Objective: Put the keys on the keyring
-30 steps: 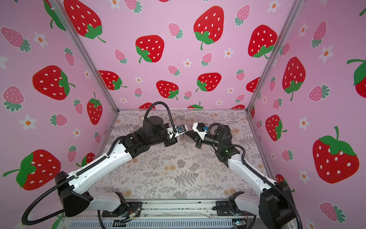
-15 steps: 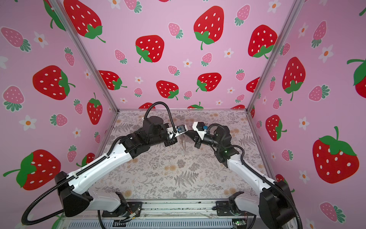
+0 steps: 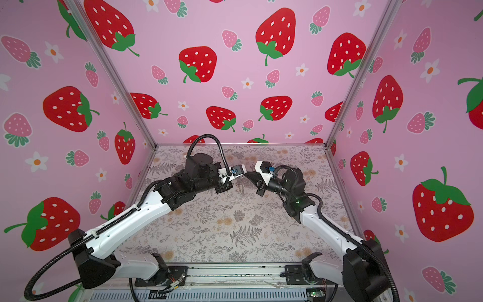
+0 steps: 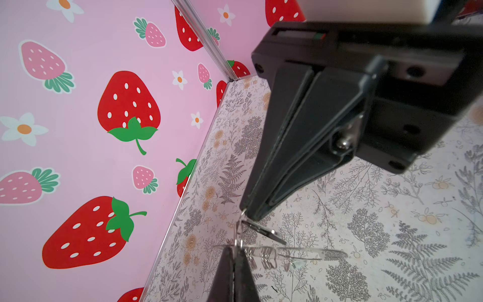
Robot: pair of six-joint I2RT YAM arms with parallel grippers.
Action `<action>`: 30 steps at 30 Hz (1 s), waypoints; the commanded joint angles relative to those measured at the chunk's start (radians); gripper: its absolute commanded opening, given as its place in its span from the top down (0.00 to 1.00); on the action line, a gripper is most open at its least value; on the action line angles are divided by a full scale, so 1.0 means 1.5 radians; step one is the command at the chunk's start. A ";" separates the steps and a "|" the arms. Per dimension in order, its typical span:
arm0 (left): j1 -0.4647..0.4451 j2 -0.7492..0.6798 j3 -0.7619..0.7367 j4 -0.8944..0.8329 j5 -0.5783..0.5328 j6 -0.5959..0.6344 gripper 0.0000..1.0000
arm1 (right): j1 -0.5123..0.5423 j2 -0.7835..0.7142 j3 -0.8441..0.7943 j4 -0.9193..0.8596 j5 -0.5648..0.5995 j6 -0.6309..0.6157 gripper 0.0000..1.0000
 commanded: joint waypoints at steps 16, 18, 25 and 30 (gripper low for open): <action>0.044 -0.039 -0.052 0.104 0.151 -0.033 1.00 | -0.003 0.029 0.011 0.017 -0.017 0.059 1.00; 0.056 -0.040 -0.063 0.133 0.188 -0.047 1.00 | -0.004 0.042 0.018 0.012 -0.032 0.069 1.00; 0.084 -0.037 -0.103 0.223 0.279 -0.077 1.00 | -0.014 0.089 0.045 0.012 -0.081 0.136 1.00; 0.109 -0.038 -0.115 0.237 0.313 -0.086 1.00 | -0.038 0.101 0.055 0.002 -0.097 0.157 0.90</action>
